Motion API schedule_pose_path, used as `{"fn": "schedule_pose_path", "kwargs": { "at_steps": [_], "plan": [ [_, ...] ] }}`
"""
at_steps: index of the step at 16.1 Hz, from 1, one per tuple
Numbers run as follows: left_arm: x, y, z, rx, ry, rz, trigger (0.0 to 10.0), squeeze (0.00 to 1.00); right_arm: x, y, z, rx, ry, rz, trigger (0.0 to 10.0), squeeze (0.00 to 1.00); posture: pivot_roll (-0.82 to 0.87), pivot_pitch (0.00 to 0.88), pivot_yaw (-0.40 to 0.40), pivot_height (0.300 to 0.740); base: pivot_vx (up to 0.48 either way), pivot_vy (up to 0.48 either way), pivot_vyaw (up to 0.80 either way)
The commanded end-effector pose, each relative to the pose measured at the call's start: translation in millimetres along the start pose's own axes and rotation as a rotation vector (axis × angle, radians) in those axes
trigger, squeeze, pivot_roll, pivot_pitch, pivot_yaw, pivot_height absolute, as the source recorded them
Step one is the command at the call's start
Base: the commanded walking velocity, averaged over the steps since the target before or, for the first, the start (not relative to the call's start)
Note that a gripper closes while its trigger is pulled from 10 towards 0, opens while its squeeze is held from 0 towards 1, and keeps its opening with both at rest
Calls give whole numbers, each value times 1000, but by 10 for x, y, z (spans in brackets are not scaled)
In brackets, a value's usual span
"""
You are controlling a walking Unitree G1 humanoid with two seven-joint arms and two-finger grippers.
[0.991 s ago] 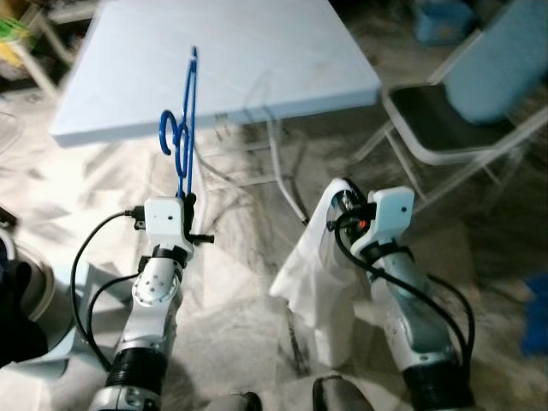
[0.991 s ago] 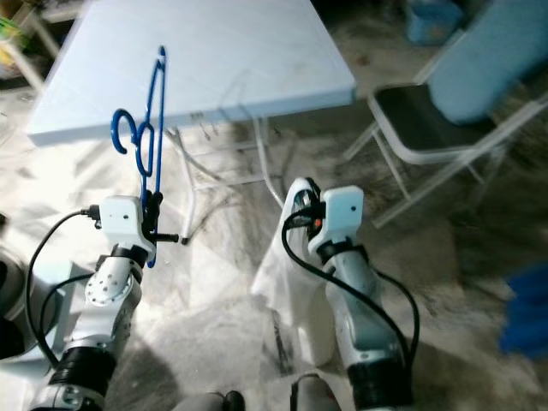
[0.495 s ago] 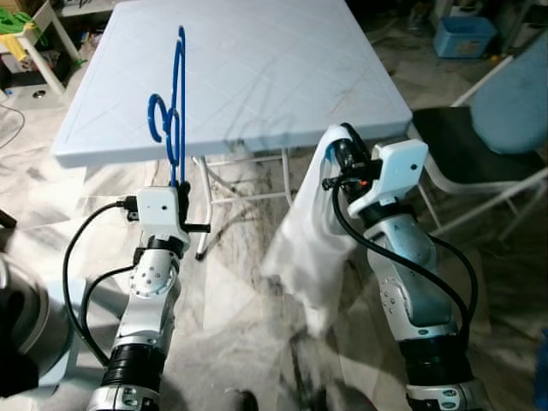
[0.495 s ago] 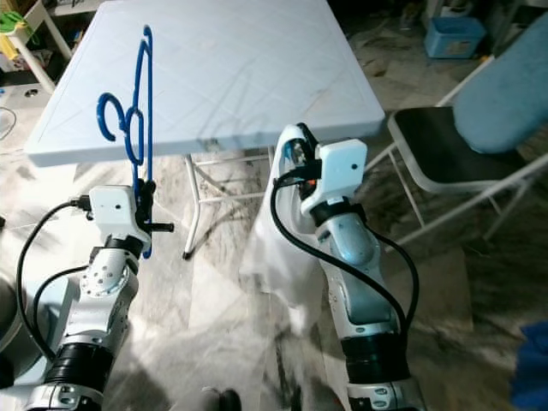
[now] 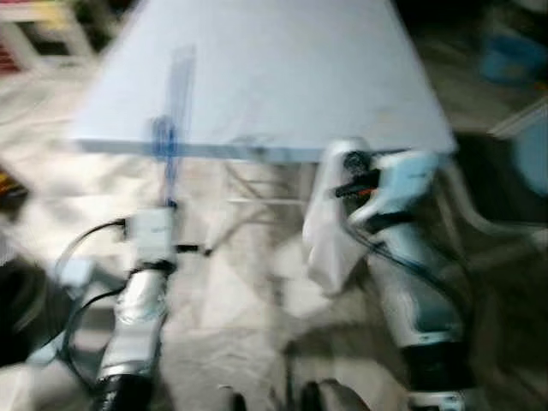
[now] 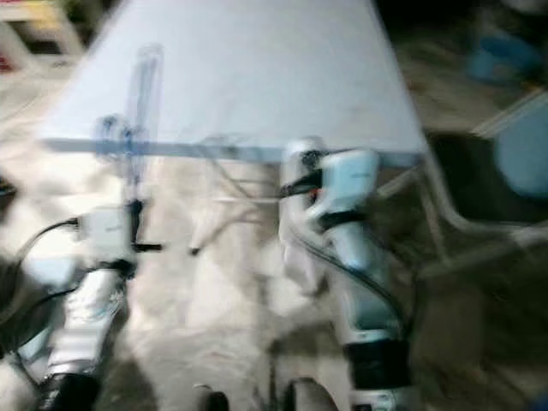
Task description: Hang hanger
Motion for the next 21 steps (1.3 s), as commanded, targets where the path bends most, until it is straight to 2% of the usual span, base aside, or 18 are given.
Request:
{"fn": "schedule_pose_path", "kwargs": {
  "at_steps": [1,6,12,21],
  "plan": [
    [85,-63,-24,-14,-26,6,10000,0,67,-42,7,-6,-22,10,10000,0,35,171,35,740,0,0,513],
    [112,-114,-28,-43,-33,13,10000,0,36,-55,6,-24,-18,-6,10000,0,33,172,44,740,103,0,400],
    [157,-219,-102,-78,-42,41,10000,0,97,-161,52,-81,-50,-33,10000,0,5,168,56,740,391,0,0],
    [182,-221,-81,-70,-53,47,10000,0,124,-256,30,-112,-56,-22,10000,0,18,168,36,740,426,0,0]
  ]
}}
Point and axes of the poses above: a point about 5 cm out from each wrist's last joint towards the gripper, its own z axis pointing back from the gripper into the wrist, its own x axis along the axis of the wrist's last joint, y = z × x, the point moved 4 cm from there along -z, pointing out of the wrist towards the gripper, and after that the axes turned 8 degrees about -z, right-handed, at the moved point
